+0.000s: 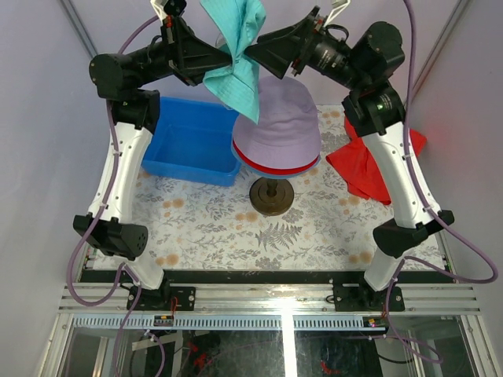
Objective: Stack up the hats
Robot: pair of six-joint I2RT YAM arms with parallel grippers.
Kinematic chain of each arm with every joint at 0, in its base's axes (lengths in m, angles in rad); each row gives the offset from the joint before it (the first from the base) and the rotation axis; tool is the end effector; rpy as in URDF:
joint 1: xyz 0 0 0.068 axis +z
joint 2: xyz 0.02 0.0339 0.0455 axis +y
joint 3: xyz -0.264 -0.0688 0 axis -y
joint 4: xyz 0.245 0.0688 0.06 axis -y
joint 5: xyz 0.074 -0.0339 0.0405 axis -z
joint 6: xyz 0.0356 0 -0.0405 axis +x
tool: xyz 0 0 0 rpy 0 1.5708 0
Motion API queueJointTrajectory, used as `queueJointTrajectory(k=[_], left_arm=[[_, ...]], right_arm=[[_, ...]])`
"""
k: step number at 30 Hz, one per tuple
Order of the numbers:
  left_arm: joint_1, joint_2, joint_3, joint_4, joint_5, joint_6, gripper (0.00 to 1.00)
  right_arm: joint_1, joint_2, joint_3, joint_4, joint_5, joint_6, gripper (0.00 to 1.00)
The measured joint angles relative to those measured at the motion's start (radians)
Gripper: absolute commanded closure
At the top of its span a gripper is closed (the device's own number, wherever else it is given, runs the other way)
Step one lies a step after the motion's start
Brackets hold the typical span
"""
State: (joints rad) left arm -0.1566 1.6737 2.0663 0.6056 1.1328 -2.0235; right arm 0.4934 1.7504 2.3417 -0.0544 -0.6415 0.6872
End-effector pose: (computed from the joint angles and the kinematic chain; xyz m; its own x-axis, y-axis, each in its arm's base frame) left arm 0.2901 -0.0784 0.6002 -0.8585 -0.2506 -0.4475 0.5057 -0.2676 -0.8202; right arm 0.2763 0.1728 0.6121 -0.1798 0.4804 -0.8584 -0.9292 0.2035 0.3085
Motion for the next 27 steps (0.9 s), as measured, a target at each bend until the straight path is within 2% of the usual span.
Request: queueJointTrajectory(k=[5, 8, 11, 12, 14, 15, 16, 19, 22, 23, 26, 27], left_arm=[[-0.028, 0.023, 0.006, -0.027, -0.006, 0.024, 0.98], [-0.034, 0.027, 0.006, -0.042, -0.008, 0.039, 0.98], [-0.037, 0.028, 0.006, -0.045, -0.013, 0.048, 0.98], [-0.041, 0.029, 0.006, -0.045, -0.016, 0.05, 0.98], [-0.048, 0.033, 0.006, -0.046, -0.023, 0.053, 0.98], [-0.053, 0.037, 0.006, -0.045, -0.027, 0.054, 0.98], [-0.055, 0.043, 0.006, -0.046, -0.034, 0.054, 0.98], [-0.055, 0.061, 0.006, -0.045, -0.037, 0.053, 0.98], [-0.042, 0.072, 0.005, -0.042, -0.037, 0.049, 0.94], [-0.034, 0.075, 0.004, -0.034, -0.036, 0.045, 0.89], [0.012, 0.077, -0.01, 0.006, -0.034, 0.019, 0.56], [0.035, 0.078, -0.014, 0.025, -0.036, 0.007, 0.48]], right_arm=[[0.029, 0.007, 0.001, -0.013, 0.023, -0.01, 0.0], [0.029, 0.007, 0.005, -0.015, 0.032, -0.011, 0.08], [0.03, 0.007, 0.014, -0.015, 0.032, -0.008, 0.26], [0.031, 0.007, 0.016, -0.015, 0.032, -0.008, 0.38], [0.031, 0.007, 0.019, -0.014, 0.029, -0.006, 0.71], [0.032, 0.008, 0.021, -0.014, 0.027, -0.004, 0.82], [0.034, 0.009, 0.024, -0.015, 0.026, -0.002, 0.89], [0.038, 0.009, 0.031, -0.031, 0.04, -0.013, 0.99], [0.038, 0.009, 0.031, -0.064, 0.058, -0.026, 1.0], [0.038, 0.009, 0.032, -0.077, 0.067, -0.031, 1.0], [0.038, 0.008, 0.035, -0.113, 0.089, -0.047, 1.0], [0.038, 0.008, 0.039, -0.129, 0.099, -0.054, 1.0]])
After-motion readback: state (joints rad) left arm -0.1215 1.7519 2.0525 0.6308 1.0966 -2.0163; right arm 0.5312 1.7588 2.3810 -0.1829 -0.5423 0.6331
